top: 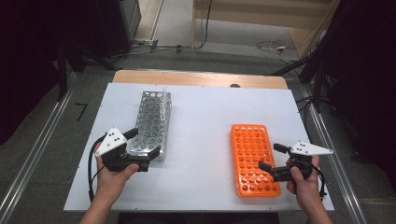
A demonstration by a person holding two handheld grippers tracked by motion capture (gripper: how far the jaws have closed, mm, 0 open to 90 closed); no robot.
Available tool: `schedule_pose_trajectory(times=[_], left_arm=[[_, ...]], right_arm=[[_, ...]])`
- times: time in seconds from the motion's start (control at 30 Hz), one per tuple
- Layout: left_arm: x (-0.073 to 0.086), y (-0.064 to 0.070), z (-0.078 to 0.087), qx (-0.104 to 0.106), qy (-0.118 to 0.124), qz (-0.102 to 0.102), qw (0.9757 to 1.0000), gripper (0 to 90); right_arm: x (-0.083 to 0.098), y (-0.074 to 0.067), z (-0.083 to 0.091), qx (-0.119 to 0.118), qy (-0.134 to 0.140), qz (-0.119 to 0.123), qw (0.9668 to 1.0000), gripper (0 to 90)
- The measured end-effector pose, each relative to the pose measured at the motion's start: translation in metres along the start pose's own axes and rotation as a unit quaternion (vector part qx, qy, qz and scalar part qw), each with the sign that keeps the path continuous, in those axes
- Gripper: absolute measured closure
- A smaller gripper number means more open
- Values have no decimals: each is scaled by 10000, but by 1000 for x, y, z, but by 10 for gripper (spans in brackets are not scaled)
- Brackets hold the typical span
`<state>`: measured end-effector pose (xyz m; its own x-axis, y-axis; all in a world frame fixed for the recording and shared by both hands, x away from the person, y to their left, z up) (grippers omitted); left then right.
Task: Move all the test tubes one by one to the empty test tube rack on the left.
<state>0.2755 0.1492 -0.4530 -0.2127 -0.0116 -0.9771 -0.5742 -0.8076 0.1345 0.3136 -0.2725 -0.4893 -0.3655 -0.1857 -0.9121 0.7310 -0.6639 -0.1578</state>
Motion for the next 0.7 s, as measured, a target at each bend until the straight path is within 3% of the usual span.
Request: schedule_pose_trajectory(times=[0.17, 0.4, 0.7], left_arm=[[11, -4, 17, -61, 7, -7, 10000, 0], [20, -3, 35, 63, 72, -30, 9999, 0], [26, -21, 61, -98, 229, 104, 9996, 0]], right_arm=[[1, 2, 1, 20, 2, -20, 10000, 0], [2, 7, 2, 42, 36, 11, 10000, 0], [5, 19, 7, 117, 154, -45, 9998, 0]])
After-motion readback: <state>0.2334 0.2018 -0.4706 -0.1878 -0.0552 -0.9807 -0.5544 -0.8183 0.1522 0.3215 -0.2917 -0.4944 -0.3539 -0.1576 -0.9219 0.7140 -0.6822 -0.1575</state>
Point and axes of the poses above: each handheld gripper's, and its own axes: z roughly backward along the jaws, x roughly out of its underside, y roughly to its right, the point moved 7 cm from there along -z, roughly forward along the jaws, and after that the axes turned 8 degrees about y, right-handed, at the moved point
